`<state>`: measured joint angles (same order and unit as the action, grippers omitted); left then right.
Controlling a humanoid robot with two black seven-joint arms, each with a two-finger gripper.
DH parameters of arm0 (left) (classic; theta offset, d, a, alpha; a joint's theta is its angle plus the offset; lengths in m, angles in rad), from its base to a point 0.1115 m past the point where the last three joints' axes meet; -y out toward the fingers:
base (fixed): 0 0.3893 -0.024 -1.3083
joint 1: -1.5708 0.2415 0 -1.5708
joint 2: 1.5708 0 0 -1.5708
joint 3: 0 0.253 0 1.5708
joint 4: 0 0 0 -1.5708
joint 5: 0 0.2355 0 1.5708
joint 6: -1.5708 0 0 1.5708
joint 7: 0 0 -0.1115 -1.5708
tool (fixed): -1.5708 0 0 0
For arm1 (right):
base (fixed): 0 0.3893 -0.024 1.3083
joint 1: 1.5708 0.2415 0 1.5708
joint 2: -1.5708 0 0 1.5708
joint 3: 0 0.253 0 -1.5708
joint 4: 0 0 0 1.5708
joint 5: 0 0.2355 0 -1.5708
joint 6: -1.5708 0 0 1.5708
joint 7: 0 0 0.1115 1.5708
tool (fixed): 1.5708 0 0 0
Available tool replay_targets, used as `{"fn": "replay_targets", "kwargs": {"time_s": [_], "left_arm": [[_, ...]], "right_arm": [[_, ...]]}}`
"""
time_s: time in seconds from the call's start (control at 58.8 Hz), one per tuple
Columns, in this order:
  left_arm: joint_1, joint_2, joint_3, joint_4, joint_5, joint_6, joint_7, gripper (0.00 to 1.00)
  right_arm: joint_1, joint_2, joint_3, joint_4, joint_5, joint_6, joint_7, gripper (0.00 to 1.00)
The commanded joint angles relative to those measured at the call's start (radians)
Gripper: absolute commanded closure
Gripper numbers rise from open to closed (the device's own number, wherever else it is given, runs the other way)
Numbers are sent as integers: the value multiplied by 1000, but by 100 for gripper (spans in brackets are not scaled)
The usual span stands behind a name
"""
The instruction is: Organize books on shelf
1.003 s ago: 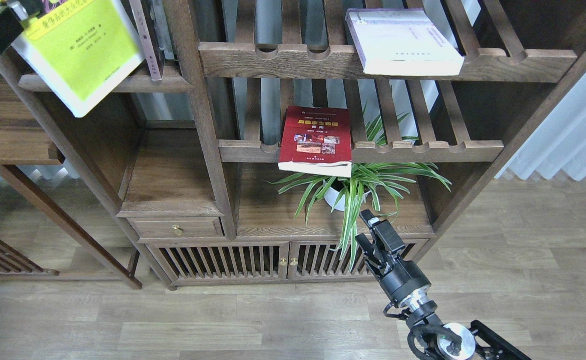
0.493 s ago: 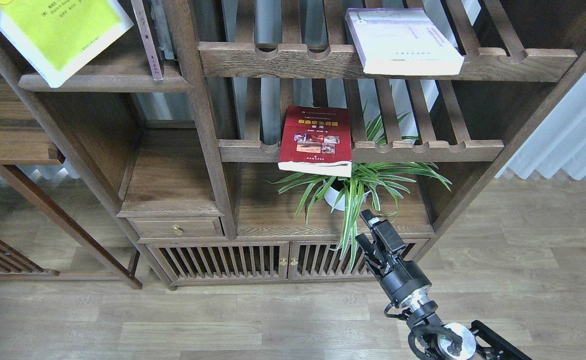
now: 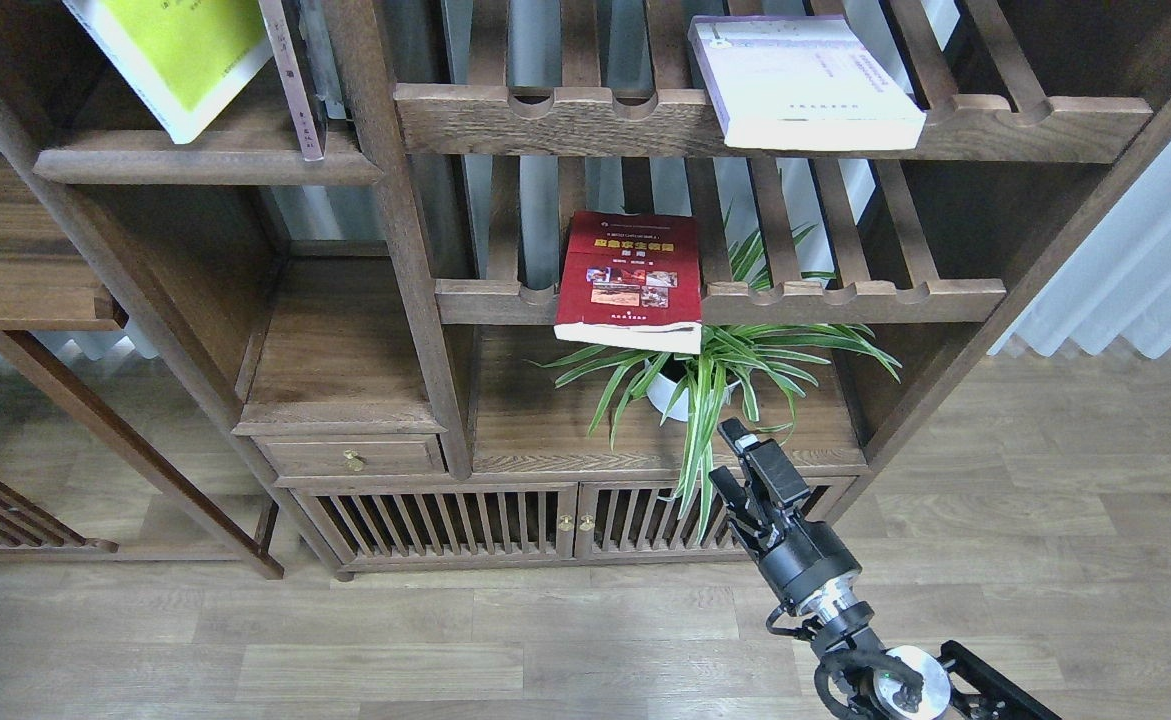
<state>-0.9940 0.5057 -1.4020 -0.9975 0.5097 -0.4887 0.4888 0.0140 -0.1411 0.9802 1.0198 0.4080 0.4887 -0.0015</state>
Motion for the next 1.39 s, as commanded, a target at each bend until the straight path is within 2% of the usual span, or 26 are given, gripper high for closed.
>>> {"fn": "replay_targets", "kwargs": {"time_s": [0.0, 0.374, 0.816, 1.02, 1.377], "left_arm": [[-28, -26, 11, 19, 21, 0, 0, 96], [-94, -64, 12, 94, 104, 0, 0, 96], [-187, -182, 14, 234, 219, 0, 0, 96], [-196, -184, 55, 266, 242, 0, -38, 96], [-196, -176, 80, 269, 268, 0, -56, 96]], "right_arm": [[-3, 1, 0, 0, 0, 0, 0, 2], [-8, 1, 0, 5, 0, 0, 0, 2], [-23, 9, 0, 29, 0, 0, 0, 2], [-23, 5, 0, 36, 2, 0, 0, 2], [-22, 5, 0, 37, 2, 0, 0, 2]]}}
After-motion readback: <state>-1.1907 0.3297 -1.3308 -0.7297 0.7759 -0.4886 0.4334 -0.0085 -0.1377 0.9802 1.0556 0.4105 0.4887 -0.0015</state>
